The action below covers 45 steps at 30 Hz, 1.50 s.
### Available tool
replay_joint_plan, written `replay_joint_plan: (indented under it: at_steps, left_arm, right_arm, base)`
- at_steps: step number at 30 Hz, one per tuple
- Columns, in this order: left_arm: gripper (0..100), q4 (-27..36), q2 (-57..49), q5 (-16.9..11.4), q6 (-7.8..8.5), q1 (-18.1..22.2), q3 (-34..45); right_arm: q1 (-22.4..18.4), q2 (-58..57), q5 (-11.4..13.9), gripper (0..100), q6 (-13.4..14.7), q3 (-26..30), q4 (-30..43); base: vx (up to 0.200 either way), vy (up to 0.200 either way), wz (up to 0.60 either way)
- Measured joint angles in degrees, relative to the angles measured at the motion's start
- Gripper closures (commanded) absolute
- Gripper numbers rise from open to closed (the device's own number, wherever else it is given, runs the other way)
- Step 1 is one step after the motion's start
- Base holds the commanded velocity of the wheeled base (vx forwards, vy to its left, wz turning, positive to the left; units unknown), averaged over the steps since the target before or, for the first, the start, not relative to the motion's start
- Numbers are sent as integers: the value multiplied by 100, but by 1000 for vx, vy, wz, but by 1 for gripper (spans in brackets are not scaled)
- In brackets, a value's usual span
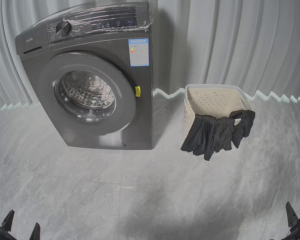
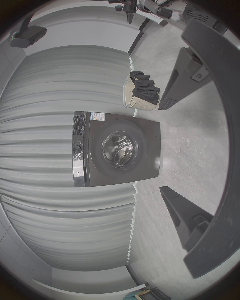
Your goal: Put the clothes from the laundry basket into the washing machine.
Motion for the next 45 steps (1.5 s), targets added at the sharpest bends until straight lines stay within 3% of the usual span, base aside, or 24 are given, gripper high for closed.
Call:
replay_joint_plan:
  at_steps: [5,13,25,37,45]
  left_arm:
    - [0,0,0,-2,2,0,0]
    - [0,2,0,0,0,0,0]
    - [0,2,0,-2,-16,0,0]
    - [0,5,0,-2,-13,0,0]
    - [0,5,0,-2,-18,0,0]
  right_arm:
    - [6,1,5,0,-7,0,0]
    - [5,0,0,0,0,0,0]
    - [5,0,0,0,1,0,0]
    - [0,0,0,0,11,0,0]
    - [5,0,0,0,9,0,0]
  base:
    - [0,0,-600]
    - [0,0,0]
    - [200,0,0]
    - [0,0,0]
    - [0,-200,0]
